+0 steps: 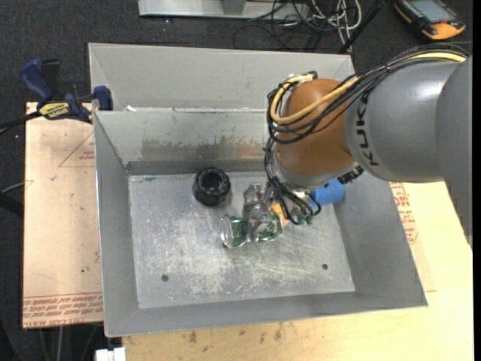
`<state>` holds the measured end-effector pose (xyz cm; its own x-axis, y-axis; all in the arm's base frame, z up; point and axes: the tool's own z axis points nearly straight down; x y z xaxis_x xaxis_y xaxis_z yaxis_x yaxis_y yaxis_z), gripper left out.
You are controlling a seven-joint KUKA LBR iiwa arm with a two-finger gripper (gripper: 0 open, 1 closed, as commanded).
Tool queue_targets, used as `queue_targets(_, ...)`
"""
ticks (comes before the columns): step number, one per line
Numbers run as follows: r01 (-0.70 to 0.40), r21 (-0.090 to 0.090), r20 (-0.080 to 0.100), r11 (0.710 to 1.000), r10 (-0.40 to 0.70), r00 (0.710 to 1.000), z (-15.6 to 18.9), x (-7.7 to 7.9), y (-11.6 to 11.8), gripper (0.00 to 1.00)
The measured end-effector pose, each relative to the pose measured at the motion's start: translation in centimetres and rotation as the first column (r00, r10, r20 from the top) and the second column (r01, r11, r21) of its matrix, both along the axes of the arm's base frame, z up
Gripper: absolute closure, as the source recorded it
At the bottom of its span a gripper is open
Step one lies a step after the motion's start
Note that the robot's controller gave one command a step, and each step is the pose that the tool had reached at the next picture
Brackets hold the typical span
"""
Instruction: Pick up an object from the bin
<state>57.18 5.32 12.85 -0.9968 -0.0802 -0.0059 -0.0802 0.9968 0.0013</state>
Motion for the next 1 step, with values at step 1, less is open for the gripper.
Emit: queue_targets(1,0.0,-0.001,-0.004,1.0,0.0,1.0,1.43,-0.05,0.0,1.0)
